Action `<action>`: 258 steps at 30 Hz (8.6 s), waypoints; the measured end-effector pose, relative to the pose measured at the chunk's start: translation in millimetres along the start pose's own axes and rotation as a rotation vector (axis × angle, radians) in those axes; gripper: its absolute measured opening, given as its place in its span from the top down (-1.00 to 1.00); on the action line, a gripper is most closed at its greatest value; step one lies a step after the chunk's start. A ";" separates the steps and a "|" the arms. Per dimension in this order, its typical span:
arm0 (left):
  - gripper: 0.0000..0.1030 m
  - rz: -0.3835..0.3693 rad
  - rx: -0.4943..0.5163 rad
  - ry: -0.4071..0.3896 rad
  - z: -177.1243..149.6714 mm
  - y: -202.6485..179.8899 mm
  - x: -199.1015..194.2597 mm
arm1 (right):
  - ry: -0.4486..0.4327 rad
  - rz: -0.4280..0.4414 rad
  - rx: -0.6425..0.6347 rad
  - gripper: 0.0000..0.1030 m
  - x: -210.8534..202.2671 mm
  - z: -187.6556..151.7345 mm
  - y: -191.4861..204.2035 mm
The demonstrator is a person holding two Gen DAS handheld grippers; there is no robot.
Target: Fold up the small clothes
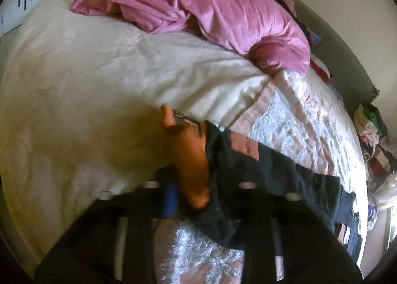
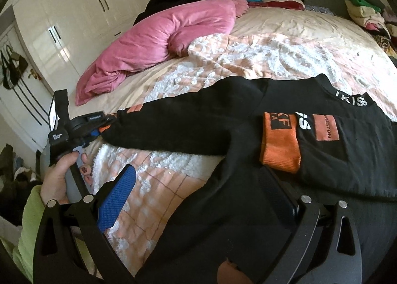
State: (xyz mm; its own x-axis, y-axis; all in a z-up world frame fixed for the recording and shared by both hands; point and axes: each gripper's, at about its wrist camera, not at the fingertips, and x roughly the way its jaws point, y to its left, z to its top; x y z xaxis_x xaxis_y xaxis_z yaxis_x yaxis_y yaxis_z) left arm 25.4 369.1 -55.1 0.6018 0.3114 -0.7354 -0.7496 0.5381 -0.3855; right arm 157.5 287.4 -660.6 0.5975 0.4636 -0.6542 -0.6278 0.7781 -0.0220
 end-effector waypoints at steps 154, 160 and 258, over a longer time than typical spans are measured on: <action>-0.81 -0.501 0.730 0.294 -118.1 -285.9 22.3 | -0.158 -0.437 0.030 0.78 -105.4 27.6 -208.4; -0.81 -0.484 0.787 0.296 -131.3 -291.6 22.8 | -0.117 -0.454 0.057 0.78 -94.6 22.3 -217.0; -0.52 -0.507 0.859 0.399 -163.1 -281.9 22.8 | -0.059 -0.306 0.273 -0.88 -64.9 -19.2 -206.4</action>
State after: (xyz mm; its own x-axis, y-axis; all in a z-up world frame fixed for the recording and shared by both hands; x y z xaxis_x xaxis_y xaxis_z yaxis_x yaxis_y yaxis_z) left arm 205.5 96.7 -54.1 0.5384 -0.2970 -0.7886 0.1002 0.9518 -0.2900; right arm 238.7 88.6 -628.2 0.7683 0.2109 -0.6043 -0.2664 0.9638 -0.0024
